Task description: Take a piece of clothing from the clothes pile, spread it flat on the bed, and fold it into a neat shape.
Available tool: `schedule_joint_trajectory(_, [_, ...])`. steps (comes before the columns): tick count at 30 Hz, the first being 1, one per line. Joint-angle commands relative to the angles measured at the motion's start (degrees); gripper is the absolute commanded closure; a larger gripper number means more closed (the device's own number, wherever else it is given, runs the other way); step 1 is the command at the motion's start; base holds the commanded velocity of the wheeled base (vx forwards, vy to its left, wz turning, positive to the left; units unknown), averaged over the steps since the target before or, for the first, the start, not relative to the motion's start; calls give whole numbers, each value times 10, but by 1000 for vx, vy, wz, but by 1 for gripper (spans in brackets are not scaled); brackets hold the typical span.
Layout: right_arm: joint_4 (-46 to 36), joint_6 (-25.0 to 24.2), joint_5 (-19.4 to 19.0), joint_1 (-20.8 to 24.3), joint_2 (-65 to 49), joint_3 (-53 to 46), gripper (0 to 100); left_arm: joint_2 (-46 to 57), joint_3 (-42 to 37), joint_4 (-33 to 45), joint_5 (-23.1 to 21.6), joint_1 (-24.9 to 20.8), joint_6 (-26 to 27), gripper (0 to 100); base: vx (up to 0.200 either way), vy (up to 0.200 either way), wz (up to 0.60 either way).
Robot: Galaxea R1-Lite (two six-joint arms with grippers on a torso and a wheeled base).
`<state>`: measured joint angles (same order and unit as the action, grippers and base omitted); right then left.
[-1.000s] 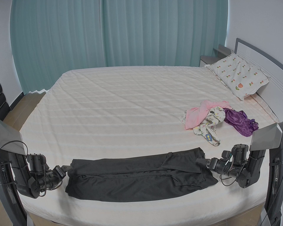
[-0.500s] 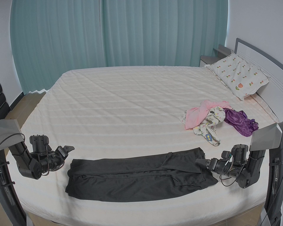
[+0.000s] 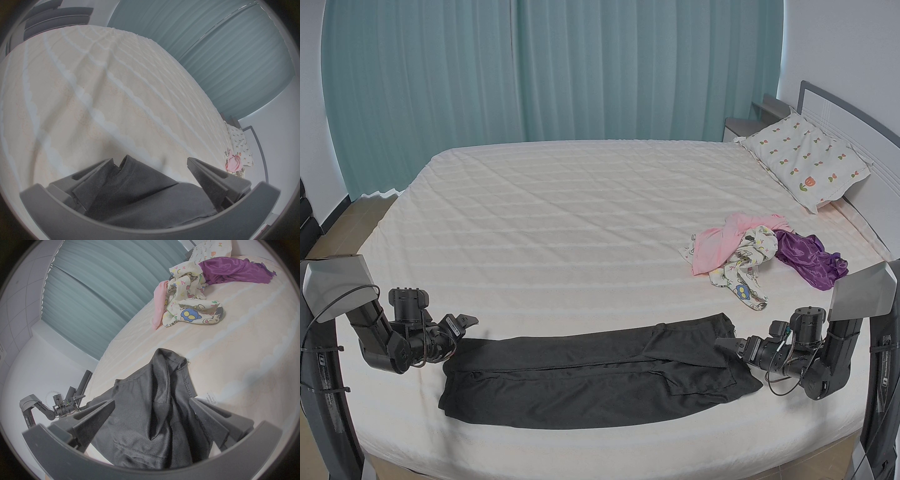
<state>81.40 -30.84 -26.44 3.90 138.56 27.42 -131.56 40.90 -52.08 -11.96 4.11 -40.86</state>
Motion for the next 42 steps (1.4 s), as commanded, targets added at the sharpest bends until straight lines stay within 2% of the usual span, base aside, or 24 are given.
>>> schedule_joint_trajectory(1, [1, 0, 0, 1, 2, 1, 0, -12, 7, 0, 3, -1, 0, 0, 0, 0, 0])
schedule_joint_trajectory(2, [0, 0, -1, 0, 1, 1, 0, -12, 7, 0, 3, 0, 0, 0, 0, 0, 0])
schedule_joint_trajectory(3, [1, 0, 0, 0, 1, 1, 0, -12, 6, 0, 3, 2, 0, 100, 0, 0, 0])
schedule_joint_trajectory(8, [1, 0, 0, 0, 2, 1, 0, -12, 4, 1, 4, 5, -1, 100, 0, 0, 0])
schedule_joint_trajectory(15, [1, 0, 0, -1, 5, 3, 0, -10, 6, 0, 6, 33, -4, 100, 0, 0, 0])
schedule_joint_trajectory(19, [1, 0, 0, -1, 5, 3, 0, -11, 16, -2, 7, 44, -31, 100, 0, 0, 0])
schedule_joint_trajectory(22, [1, 0, 0, -1, 5, 3, 0, -12, 27, -2, 9, 48, -48, 100, 0, 0, 0])
schedule_joint_trajectory(30, [1, 0, 0, -6, 8, 7, 0, -30, 50, -4, 11, 48, -48, 100, 0, 0, 0])
schedule_joint_trajectory(38, [1, 0, -1, -10, 8, 11, 0, -50, 73, -4, 50, 47, -48, 100, 0, 0, 0])
schedule_joint_trajectory(42, [1, 0, -1, -10, 9, 11, 0, -51, 74, -4, 52, 46, -48, 100, 0, 0, 0])
